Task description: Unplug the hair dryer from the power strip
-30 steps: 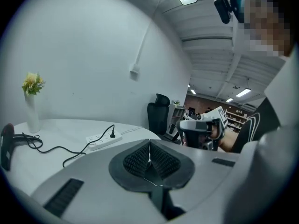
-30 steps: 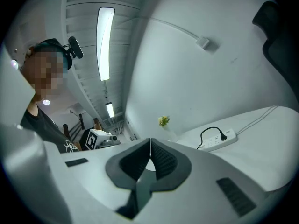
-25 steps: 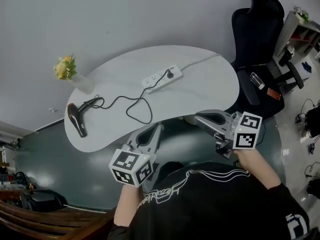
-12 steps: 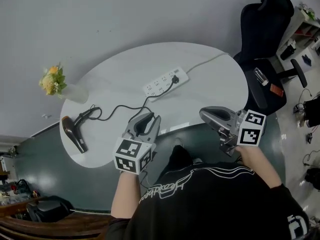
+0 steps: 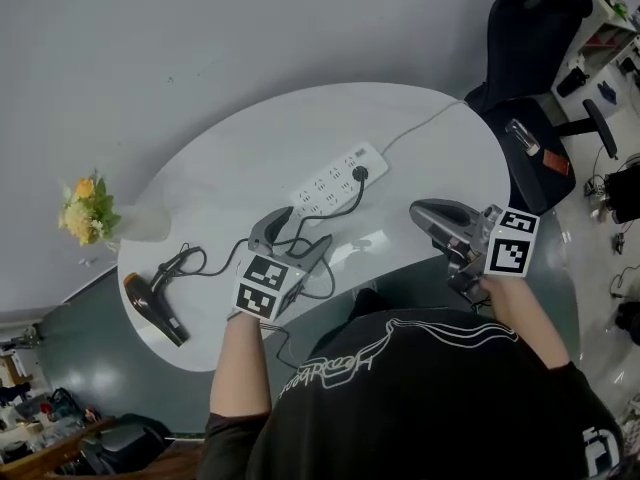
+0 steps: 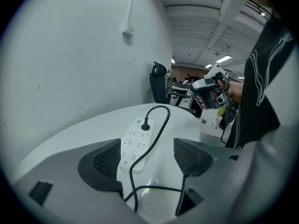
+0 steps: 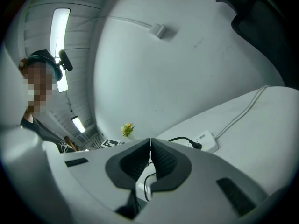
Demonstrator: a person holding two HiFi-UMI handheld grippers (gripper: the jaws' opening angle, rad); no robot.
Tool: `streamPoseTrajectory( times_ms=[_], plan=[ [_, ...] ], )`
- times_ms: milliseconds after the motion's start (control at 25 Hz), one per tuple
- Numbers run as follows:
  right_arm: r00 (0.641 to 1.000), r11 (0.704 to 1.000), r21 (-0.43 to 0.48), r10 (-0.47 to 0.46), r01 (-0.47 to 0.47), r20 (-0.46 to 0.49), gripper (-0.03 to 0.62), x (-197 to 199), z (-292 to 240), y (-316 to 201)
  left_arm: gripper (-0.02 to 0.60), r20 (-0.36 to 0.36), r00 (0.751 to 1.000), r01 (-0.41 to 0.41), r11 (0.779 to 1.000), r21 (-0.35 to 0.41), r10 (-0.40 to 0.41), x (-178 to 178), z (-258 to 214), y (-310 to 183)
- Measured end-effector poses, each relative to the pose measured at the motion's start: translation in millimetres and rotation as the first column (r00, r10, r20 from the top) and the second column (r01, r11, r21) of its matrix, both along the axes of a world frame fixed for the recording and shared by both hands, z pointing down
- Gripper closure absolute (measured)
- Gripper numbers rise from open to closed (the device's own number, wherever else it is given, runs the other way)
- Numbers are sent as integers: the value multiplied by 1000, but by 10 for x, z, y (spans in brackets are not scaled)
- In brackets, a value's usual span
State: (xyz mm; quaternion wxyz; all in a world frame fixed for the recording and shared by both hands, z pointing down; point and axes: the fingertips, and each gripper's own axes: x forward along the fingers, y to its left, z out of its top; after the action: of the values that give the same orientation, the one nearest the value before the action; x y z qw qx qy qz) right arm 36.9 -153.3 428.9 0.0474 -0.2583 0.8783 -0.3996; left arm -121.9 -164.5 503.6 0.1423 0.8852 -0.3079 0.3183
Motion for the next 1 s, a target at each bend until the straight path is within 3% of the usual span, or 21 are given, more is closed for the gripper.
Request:
streamPoseTrajectory(
  times_ms=[240, 400, 800, 1000],
  plan=[
    [995, 1000, -15, 11, -13, -96, 597, -42, 318, -204, 243, 41, 996, -72, 995, -72, 75, -120, 427, -250],
    [997, 999, -39, -21, 18, -80, 597, -74, 440, -209, 241, 75, 992, -100, 991, -85, 106, -142, 628, -379],
    [998, 995, -103, -7, 0, -61, 597, -66, 643, -228, 206, 64, 986, -145, 978, -148, 156, -61, 882, -463],
    [998, 993, -118, 3, -12, -70, 597, -28, 702, -235, 201, 141, 970, -174, 972, -155, 196, -98, 1026, -465]
  ],
)
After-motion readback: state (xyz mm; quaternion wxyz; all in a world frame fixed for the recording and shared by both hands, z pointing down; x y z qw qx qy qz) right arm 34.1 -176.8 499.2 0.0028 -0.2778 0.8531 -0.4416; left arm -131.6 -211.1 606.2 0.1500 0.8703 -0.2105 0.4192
